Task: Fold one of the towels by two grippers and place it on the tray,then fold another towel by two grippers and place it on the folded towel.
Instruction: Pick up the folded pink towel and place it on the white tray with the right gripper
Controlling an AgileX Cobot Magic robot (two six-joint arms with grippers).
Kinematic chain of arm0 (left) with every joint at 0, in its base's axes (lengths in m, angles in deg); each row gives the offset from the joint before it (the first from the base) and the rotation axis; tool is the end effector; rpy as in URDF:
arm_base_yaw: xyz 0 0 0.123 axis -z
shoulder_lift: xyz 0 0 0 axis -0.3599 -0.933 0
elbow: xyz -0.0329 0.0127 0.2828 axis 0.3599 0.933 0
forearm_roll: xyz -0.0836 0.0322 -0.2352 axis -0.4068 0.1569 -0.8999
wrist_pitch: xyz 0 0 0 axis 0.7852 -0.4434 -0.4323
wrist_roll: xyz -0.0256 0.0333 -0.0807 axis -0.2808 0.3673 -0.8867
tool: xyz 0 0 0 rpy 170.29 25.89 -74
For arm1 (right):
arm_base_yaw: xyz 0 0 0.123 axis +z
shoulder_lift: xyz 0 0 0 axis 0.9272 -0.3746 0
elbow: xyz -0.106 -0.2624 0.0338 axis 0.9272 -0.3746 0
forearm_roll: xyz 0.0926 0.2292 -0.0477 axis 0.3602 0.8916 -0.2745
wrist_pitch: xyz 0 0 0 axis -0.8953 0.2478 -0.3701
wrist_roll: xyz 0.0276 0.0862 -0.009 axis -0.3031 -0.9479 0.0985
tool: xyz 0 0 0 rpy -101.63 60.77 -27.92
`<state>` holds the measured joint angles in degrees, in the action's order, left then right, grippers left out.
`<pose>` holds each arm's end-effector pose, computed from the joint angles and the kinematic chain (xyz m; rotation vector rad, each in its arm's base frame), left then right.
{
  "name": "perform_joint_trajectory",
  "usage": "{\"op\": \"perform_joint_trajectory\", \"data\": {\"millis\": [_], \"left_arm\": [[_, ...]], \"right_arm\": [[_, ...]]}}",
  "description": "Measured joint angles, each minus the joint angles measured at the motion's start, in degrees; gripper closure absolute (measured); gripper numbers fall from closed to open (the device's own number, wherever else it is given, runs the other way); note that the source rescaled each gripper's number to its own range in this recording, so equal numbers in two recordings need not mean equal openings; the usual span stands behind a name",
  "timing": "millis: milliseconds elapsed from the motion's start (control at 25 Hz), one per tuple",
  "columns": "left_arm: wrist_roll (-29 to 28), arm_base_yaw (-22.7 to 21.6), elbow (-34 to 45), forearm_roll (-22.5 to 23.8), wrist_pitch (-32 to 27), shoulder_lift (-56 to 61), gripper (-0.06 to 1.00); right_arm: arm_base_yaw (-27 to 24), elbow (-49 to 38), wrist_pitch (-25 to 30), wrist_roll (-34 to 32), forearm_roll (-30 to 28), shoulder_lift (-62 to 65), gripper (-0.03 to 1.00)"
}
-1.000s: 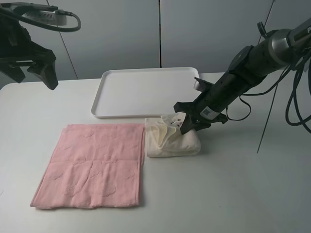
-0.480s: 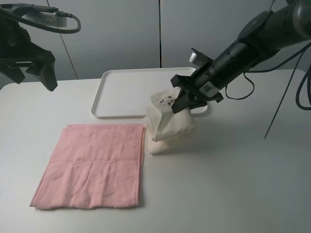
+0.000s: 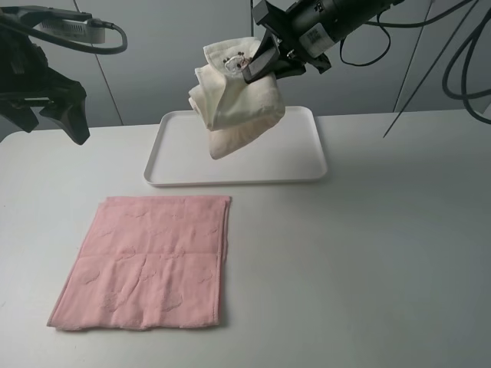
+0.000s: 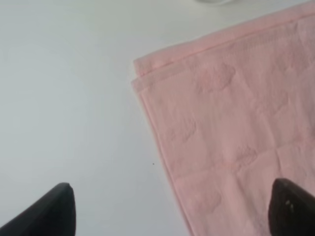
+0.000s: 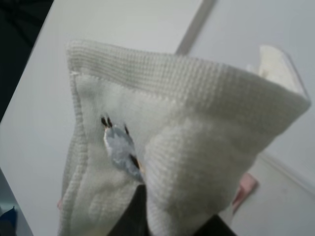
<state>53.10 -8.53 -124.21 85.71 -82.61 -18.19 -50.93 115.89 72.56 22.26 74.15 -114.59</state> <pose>0.3171 -0.0658 0.2925 0.4201 2.9035 0.0552 0.3890 0.1849 0.2651 -0.5854 2.5414 1.1207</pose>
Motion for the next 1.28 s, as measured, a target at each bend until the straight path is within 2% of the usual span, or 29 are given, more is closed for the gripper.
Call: {"op": "perform_joint_trajectory", "data": {"millis": [240, 640, 800, 1000, 1280], "left_arm": [[0.11, 0.00, 0.00, 0.00, 0.97, 0.00, -0.05], [0.11, 0.00, 0.00, -0.70, 1.52, 0.00, -0.05], [0.11, 0.00, 0.00, -1.69, 1.68, 0.00, -0.05], [0.32, 0.00, 0.00, -1.90, 1.68, 0.00, -0.05], [1.37, 0.00, 0.00, -3.24, 1.68, 0.00, -0.05]], "right_arm": [[0.00, 10.53, 2.70, -2.50, 1.77, -10.54, 0.86], [0.00, 29.20, 2.82, -4.87, 3.22, -26.27, 0.86], [0.00, 30.84, 0.29, -5.11, 0.25, -30.34, 0.86], [0.00, 30.84, -4.59, -6.41, -6.46, -32.99, 0.86], [0.00, 30.84, -12.40, -9.70, -10.74, -33.11, 0.86]]}}
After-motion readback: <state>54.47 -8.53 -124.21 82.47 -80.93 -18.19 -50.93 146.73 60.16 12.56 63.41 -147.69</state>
